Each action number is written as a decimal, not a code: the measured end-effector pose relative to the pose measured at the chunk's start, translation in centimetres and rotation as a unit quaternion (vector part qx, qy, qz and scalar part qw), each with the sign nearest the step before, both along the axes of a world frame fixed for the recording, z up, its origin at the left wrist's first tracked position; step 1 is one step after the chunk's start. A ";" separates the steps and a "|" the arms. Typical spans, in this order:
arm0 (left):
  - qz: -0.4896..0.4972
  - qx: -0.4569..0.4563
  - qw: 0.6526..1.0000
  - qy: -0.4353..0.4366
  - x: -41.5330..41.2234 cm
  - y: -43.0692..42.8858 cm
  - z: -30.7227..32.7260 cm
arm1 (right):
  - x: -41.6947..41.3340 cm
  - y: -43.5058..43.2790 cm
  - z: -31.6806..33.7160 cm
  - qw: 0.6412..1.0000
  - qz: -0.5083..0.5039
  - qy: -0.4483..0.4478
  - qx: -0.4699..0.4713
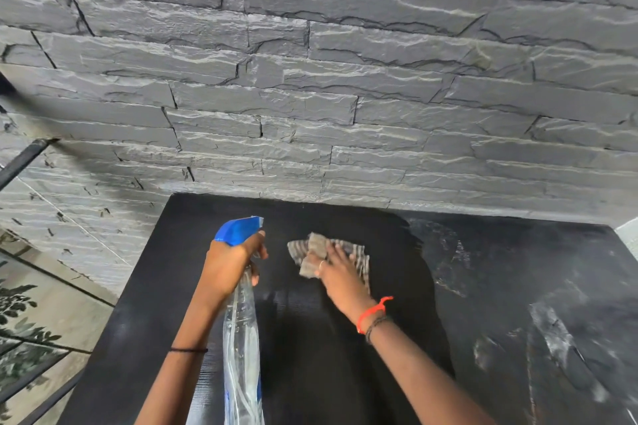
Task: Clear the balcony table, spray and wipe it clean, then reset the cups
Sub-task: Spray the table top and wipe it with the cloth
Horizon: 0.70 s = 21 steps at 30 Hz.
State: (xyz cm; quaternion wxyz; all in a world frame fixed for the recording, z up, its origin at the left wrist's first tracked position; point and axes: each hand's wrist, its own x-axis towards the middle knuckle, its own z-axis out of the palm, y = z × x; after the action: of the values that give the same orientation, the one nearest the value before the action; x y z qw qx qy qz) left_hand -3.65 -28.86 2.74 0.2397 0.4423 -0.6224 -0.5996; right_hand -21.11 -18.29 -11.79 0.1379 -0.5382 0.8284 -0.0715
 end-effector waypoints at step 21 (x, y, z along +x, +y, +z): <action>-0.095 0.016 0.994 -0.054 -10.6 11.3 1.4 | -0.3 14.8 0.7 0.998 0.020 0.061 0.023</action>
State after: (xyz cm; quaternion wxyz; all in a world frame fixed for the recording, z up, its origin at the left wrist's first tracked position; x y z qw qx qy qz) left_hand -14.29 -17.60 4.09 0.1407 0.4163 -0.6640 -0.6050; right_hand -21.46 -3.53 -11.13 0.1008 -0.5547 0.8258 -0.0170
